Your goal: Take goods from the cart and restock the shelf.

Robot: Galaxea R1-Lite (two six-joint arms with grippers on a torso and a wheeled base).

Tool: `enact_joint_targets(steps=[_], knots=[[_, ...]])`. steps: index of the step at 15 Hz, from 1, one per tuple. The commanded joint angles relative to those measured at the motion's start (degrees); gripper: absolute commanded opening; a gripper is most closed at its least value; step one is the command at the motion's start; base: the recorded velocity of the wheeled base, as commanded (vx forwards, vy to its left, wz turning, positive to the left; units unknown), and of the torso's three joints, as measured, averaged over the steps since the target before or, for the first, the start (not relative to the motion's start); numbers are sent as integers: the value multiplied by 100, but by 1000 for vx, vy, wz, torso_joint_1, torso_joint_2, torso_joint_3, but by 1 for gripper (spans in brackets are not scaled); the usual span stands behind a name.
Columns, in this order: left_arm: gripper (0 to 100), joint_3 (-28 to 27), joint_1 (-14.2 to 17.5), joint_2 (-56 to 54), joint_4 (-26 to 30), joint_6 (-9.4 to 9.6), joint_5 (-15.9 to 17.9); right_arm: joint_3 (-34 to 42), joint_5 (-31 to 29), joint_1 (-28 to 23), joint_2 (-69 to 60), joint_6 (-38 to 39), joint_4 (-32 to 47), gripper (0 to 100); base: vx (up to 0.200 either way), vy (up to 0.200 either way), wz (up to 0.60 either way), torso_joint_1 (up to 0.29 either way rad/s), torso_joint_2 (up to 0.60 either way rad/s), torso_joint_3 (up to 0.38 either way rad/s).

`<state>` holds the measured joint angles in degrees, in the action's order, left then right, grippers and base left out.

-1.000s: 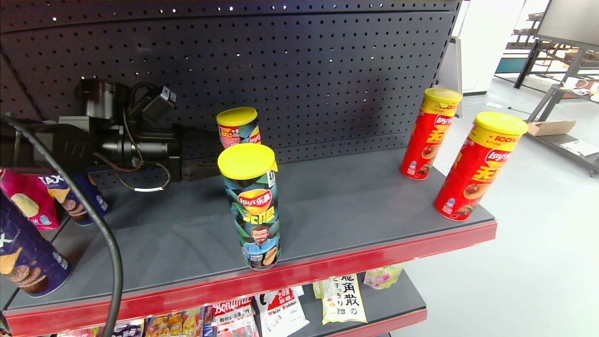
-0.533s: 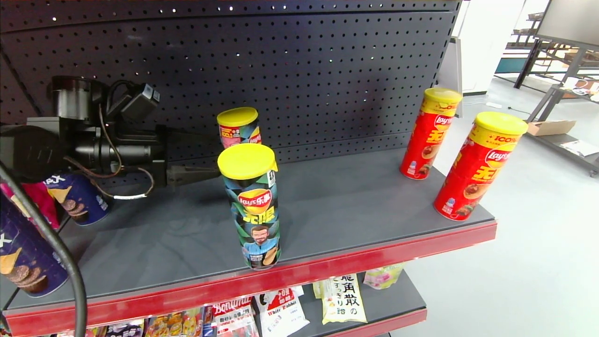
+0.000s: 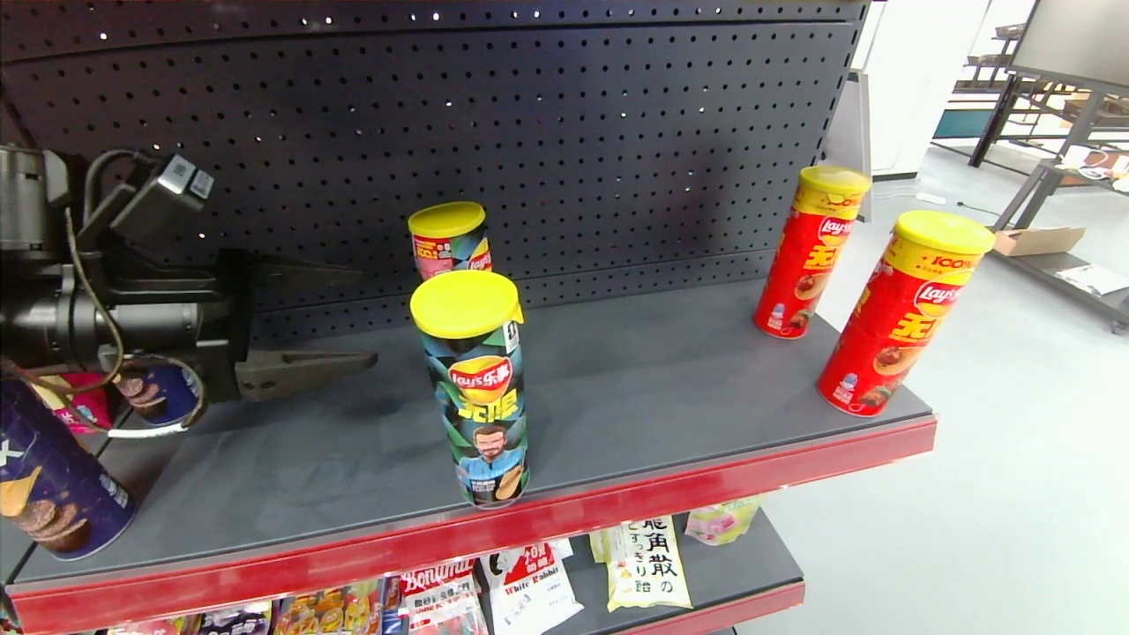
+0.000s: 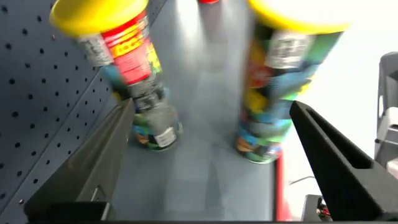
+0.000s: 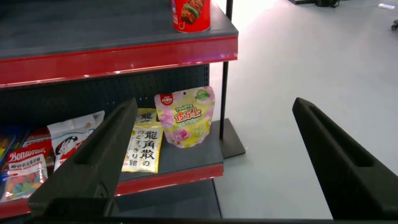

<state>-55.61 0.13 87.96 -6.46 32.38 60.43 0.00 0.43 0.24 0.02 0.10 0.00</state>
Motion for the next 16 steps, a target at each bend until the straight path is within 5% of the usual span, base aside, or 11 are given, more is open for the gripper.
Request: enact_joint_targets(steps=[1, 3, 4, 6, 7, 8, 10, 11, 15, 16], knots=[[100, 587, 233, -982, -4, 5, -49, 0, 1, 2, -2, -1, 0, 100, 0, 0, 0, 0, 0, 0], [100, 1132, 426, -1887, 4, -74, -365, 0, 1, 2, -2, -1, 0, 100, 0, 0, 0, 0, 0, 0], [100, 1307, 523, -2503, 75, -267, -919, 0, 1, 2, -2, -1, 0, 100, 0, 0, 0, 0, 0, 0], [100, 1606, 356, -3724, 541, -1128, -2685, 0, 1, 2, -2, -1, 0, 100, 0, 0, 0, 0, 0, 0], [100, 1844, -119, -4735, 1121, -1709, -4127, 0, 1, 2, -2, -1, 0, 100, 0, 0, 0, 0, 0, 0], [100, 1879, -277, -5201, 1578, -2043, -4768, 0, 1, 2, -2, -1, 0, 100, 0, 0, 0, 0, 0, 0], [100, 1958, -312, -5834, 1666, -3211, -5015, 0, 1, 2, -2, -1, 0, 100, 0, 0, 0, 0, 0, 0], [100, 2169, -312, -6273, 1692, -3308, -4979, 0, 1, 2, -2, -1, 0, 100, 0, 0, 0, 0, 0, 0], [100, 3013, -233, -7354, 2193, -3211, -5243, 0, 1, 2, -2, -1, 0, 100, 0, 0, 0, 0, 0, 0], [100, 3021, -224, -7442, 2659, -3001, -5243, 0, 1, 2, -2, -1, 0, 100, 0, 0, 0, 0, 0, 0]])
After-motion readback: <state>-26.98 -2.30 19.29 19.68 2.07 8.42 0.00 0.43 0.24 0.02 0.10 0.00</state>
